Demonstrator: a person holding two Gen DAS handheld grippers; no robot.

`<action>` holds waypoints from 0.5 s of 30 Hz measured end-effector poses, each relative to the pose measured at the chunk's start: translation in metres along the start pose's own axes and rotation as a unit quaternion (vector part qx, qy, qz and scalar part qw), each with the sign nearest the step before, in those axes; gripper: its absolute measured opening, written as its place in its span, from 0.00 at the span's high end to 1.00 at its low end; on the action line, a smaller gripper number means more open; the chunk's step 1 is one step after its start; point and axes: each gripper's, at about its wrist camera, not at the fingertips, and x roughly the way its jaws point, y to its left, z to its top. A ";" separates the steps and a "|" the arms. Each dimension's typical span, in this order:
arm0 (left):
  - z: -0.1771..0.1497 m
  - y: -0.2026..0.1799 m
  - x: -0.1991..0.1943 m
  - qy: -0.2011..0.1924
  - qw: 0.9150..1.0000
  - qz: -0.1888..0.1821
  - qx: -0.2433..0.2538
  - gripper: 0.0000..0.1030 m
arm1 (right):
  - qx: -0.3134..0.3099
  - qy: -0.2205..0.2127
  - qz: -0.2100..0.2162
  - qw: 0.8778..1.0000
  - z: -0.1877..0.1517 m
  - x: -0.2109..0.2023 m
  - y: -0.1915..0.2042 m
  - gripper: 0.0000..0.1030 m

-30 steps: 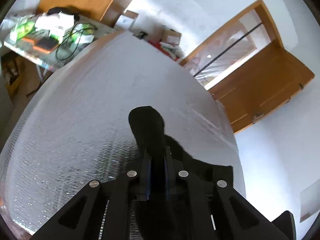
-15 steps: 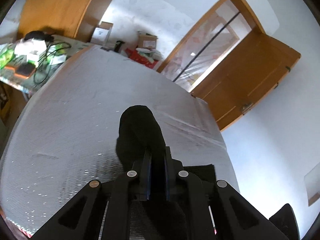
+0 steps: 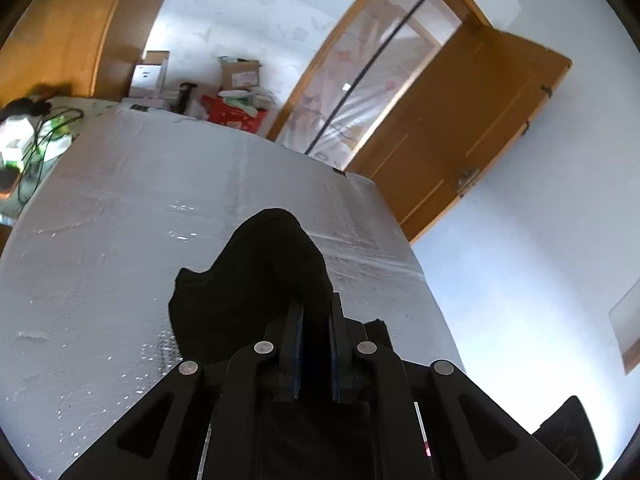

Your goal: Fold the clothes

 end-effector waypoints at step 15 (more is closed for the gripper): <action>0.004 -0.065 0.066 0.051 0.998 -0.007 0.039 0.90 | 0.069 -0.026 -0.046 0.996 -0.016 -0.049 -0.070 0.92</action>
